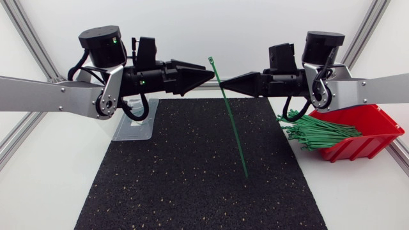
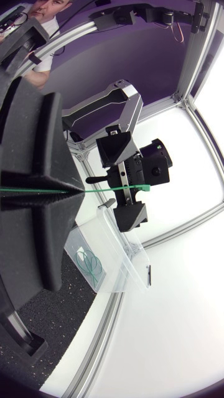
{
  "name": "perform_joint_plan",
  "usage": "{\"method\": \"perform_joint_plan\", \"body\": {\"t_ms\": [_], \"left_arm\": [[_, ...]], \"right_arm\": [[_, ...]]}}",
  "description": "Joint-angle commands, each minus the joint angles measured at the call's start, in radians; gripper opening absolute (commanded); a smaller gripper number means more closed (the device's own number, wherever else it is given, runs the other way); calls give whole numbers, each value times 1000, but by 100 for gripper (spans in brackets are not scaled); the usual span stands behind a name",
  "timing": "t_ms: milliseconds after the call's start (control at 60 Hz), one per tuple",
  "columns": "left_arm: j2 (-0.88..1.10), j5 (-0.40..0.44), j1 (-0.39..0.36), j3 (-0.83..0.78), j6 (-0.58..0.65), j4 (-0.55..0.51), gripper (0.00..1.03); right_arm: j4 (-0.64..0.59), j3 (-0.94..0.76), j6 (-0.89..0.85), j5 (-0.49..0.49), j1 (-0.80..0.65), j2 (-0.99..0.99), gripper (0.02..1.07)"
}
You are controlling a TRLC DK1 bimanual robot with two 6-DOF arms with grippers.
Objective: Take a green cable tie from the red box, thread the tail through the head to close it, then place it in the transparent bin on the left.
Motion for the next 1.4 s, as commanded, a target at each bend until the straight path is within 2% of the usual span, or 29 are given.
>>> {"method": "perform_joint_plan", "body": {"t_ms": [0, 233, 667, 1283, 1383], "left_arm": [[30, 13, -7, 31, -35, 28, 84], [35, 24, -10, 30, -71, 68, 78], [43, 53, -36, 20, -94, 91, 60], [27, 65, -34, -7, -96, 110, 55], [29, 65, -33, -9, -96, 111, 51]], "right_arm": [[28, -20, 48, -10, 5, 29, 8], [77, -20, 83, -9, 13, 52, 8], [93, -26, 91, -3, 11, 47, 8], [126, -66, 92, 24, 2, -3, 8], [128, -68, 92, 27, 0, -12, 8]]}}
